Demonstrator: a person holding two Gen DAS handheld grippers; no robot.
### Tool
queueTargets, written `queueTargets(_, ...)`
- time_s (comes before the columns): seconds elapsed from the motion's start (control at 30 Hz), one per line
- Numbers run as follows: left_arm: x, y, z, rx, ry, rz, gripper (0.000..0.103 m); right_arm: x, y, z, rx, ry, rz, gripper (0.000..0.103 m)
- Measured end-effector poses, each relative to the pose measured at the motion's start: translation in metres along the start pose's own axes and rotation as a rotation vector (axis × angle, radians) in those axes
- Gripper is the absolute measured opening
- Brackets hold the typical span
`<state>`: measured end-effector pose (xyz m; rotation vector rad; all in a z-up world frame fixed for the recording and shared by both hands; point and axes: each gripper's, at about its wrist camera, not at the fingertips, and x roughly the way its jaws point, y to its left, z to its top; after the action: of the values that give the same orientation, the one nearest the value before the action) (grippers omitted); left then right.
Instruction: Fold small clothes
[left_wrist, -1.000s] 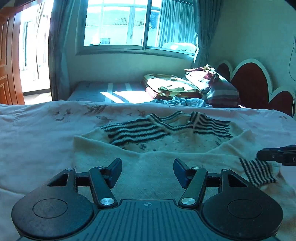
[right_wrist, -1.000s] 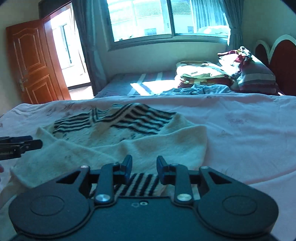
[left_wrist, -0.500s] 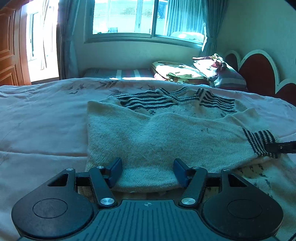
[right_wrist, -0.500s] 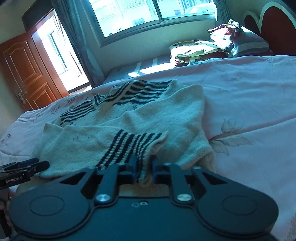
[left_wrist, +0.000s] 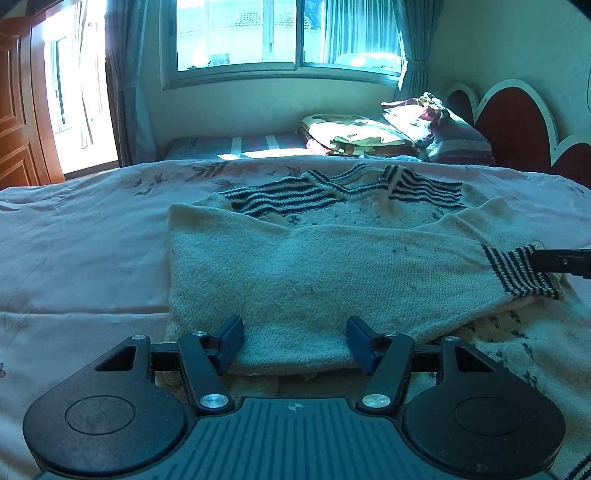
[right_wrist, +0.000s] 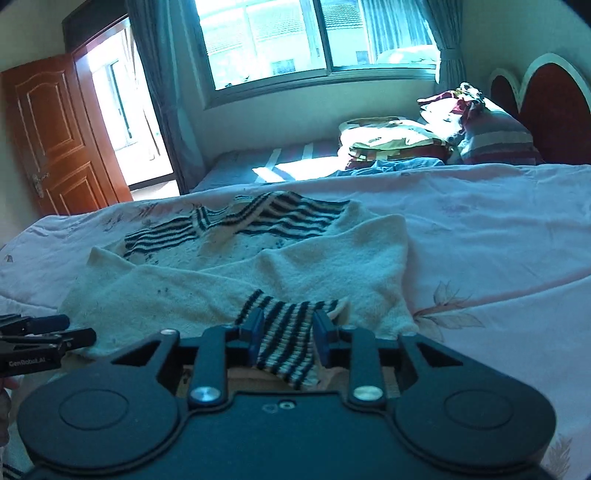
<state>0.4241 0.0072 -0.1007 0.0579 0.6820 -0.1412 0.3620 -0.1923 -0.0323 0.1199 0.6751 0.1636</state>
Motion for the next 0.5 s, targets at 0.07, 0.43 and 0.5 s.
queueTargets(0.07,0.002,-0.003,-0.003,-0.009,0.0,0.004,0.077,0.011,0.012,-0.006,-0.059,0.034,0.003,0.028)
queueTargets(0.43,-0.006,0.012,-0.002,-0.014,-0.006,-0.004,0.077,0.004,-0.008,-0.003,-0.015,0.031,-0.03,0.029)
queueTargets(0.5,-0.007,0.013,0.013,-0.025,-0.054,-0.019,0.077,0.0,-0.002,0.008,-0.013,-0.031,0.011,0.031)
